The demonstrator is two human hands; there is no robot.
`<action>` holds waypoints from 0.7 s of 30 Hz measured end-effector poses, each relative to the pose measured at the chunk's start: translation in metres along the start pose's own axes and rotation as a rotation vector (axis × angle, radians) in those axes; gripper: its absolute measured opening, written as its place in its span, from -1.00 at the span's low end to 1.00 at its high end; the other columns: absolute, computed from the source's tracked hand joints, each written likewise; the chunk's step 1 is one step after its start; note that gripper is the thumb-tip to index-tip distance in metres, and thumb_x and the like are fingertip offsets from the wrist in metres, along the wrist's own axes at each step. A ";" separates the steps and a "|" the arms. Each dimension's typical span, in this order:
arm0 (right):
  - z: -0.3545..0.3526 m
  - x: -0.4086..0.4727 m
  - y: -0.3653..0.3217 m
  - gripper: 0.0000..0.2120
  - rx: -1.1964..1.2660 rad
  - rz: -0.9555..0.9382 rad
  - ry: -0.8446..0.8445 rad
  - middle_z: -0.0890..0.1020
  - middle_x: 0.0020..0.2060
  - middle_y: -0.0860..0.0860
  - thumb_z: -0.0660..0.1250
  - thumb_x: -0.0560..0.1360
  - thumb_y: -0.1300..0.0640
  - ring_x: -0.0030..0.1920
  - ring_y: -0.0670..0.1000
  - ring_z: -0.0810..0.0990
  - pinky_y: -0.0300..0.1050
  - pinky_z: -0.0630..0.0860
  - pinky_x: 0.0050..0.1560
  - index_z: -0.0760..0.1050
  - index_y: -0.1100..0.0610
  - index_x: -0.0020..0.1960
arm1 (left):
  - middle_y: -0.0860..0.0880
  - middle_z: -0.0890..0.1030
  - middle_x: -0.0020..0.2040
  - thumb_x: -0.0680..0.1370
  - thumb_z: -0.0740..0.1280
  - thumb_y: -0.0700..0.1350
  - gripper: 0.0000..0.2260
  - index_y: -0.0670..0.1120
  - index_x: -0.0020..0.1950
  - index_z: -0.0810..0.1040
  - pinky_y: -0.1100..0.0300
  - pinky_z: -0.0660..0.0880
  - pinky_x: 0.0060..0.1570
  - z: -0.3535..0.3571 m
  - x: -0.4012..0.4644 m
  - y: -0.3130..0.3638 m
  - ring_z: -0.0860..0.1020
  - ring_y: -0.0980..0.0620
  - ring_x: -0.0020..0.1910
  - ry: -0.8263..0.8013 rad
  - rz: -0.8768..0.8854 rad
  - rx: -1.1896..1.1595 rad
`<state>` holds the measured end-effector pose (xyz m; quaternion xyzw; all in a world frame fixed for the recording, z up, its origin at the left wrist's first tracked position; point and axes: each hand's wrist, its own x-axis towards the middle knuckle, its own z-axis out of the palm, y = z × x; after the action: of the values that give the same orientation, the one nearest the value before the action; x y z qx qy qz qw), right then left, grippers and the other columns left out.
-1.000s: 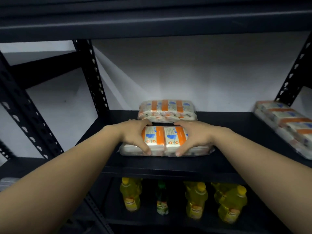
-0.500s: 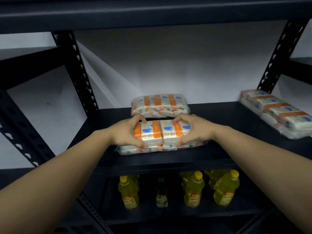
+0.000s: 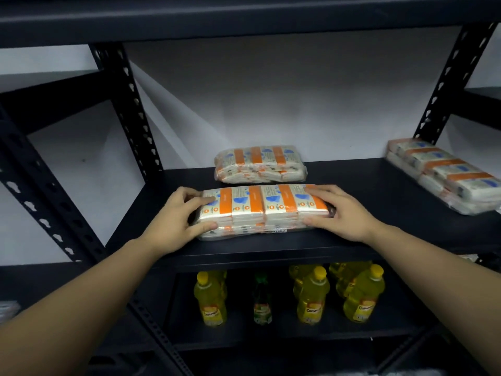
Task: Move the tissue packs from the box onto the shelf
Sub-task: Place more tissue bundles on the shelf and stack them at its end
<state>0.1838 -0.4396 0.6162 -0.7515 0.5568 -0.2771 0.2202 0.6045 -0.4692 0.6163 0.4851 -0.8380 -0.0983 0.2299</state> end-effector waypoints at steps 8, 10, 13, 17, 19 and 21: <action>-0.015 -0.006 0.001 -0.25 -0.029 0.068 -0.031 0.50 0.22 -0.14 0.55 0.30 -0.28 0.18 -0.10 0.55 -0.18 0.51 0.19 0.42 -0.27 0.45 | 0.06 0.55 0.14 0.33 0.59 0.10 -0.44 0.30 0.30 0.53 0.23 0.61 0.07 0.000 -0.004 -0.009 0.63 0.12 -0.01 0.027 -0.057 -0.338; -0.018 -0.005 -0.002 -0.25 0.023 0.105 -0.082 0.58 0.21 -0.17 0.60 0.33 -0.15 0.14 -0.12 0.61 -0.19 0.55 0.16 0.42 -0.25 0.46 | 0.03 0.63 0.07 0.29 0.63 0.07 -0.42 0.28 0.27 0.57 0.19 0.62 0.07 -0.004 -0.001 -0.012 0.66 0.09 -0.05 -0.028 -0.102 -0.428; -0.019 -0.001 -0.005 -0.25 0.168 0.151 -0.076 0.68 0.15 -0.12 0.66 0.28 0.01 0.11 -0.09 0.68 -0.03 0.59 0.24 0.50 -0.15 0.42 | -0.01 0.73 0.01 0.25 0.67 -0.03 -0.35 0.12 0.32 0.60 0.12 0.61 0.15 -0.007 0.003 -0.016 0.71 0.02 -0.03 -0.101 -0.149 -0.556; -0.015 0.001 -0.009 -0.28 0.327 0.227 -0.026 0.74 0.07 -0.06 0.68 0.20 0.15 0.09 -0.05 0.72 0.06 0.58 0.27 0.59 0.01 0.34 | -0.06 0.74 0.02 0.24 0.67 -0.12 -0.33 -0.01 0.34 0.61 0.03 0.58 0.23 -0.004 0.007 -0.020 0.71 -0.05 0.06 -0.093 -0.209 -0.677; -0.013 0.000 -0.009 -0.29 0.353 0.261 0.012 0.75 0.06 -0.05 0.70 0.18 0.15 0.09 -0.03 0.72 0.08 0.58 0.28 0.62 0.03 0.31 | -0.07 0.75 0.01 0.27 0.65 -0.17 -0.39 -0.03 0.31 0.62 0.04 0.57 0.22 -0.002 0.006 -0.019 0.70 -0.01 0.08 -0.087 -0.211 -0.728; -0.009 -0.002 -0.009 -0.31 0.358 0.274 0.048 0.75 0.05 -0.03 0.71 0.18 0.13 0.09 -0.02 0.72 0.08 0.58 0.27 0.63 0.04 0.29 | -0.08 0.75 -0.02 0.29 0.63 -0.21 -0.45 -0.04 0.27 0.64 0.12 0.58 0.18 -0.002 0.004 -0.017 0.70 0.01 0.08 -0.062 -0.207 -0.765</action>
<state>0.1839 -0.4354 0.6291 -0.6108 0.6010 -0.3567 0.3721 0.6168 -0.4808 0.6121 0.4428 -0.6941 -0.4408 0.3575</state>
